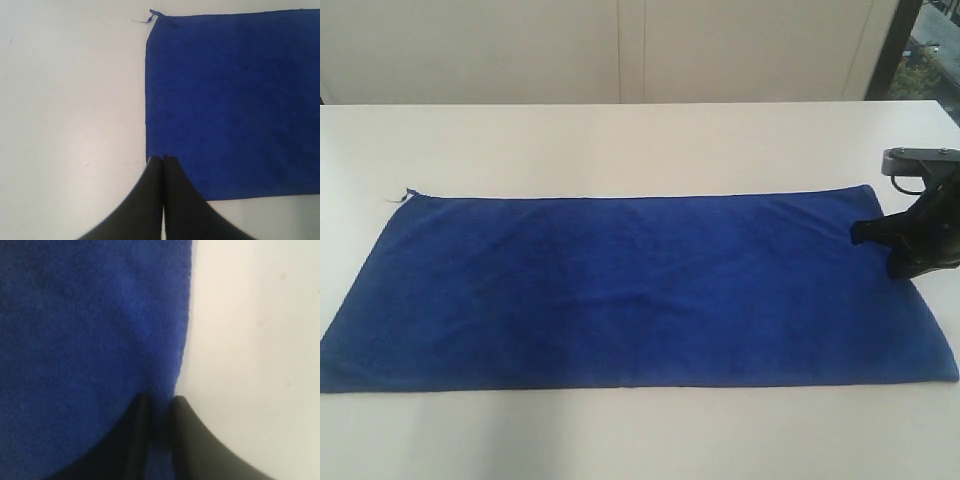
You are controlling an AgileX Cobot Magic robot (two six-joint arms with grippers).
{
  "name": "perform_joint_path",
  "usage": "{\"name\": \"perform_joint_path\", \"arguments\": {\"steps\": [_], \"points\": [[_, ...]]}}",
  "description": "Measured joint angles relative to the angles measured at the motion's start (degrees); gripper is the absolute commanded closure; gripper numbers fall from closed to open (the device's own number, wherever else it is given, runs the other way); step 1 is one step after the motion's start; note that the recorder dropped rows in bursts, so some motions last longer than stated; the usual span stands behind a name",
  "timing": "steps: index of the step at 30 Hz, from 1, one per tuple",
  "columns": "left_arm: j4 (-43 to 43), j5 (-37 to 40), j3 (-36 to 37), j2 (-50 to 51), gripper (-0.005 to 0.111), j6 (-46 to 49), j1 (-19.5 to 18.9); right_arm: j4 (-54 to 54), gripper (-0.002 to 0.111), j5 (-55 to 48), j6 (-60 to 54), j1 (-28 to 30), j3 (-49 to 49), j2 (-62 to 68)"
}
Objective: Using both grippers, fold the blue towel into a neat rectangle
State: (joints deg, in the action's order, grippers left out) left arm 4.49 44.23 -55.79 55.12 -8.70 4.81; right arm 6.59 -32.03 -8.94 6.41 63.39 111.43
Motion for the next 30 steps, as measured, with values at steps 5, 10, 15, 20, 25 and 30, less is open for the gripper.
{"name": "perform_joint_path", "arguments": {"steps": [5,10,15,20,25,30], "points": [[0.0,0.0,0.0,0.0,0.107,0.0,0.0,0.4,0.108,-0.5,0.0,0.0,0.0,0.0],[0.0,0.0,0.0,0.0,0.107,0.0,0.0,0.3,0.108,-1.7,0.7,0.9,1.0,0.2],[0.0,0.0,0.0,0.0,0.107,0.0,0.0,-1.2,0.108,-4.1,1.3,4.4,2.6,0.6],[0.0,0.0,0.0,0.0,0.107,0.0,0.0,-1.7,0.108,-5.2,1.4,8.1,4.5,0.8],[0.0,0.0,0.0,0.0,0.107,0.0,0.0,-2.1,0.108,-6.7,1.4,11.8,6.9,0.8],[0.0,0.0,0.0,0.0,0.107,0.0,0.0,-2.2,0.108,-8.4,1.4,14.2,8.6,0.8]]}}
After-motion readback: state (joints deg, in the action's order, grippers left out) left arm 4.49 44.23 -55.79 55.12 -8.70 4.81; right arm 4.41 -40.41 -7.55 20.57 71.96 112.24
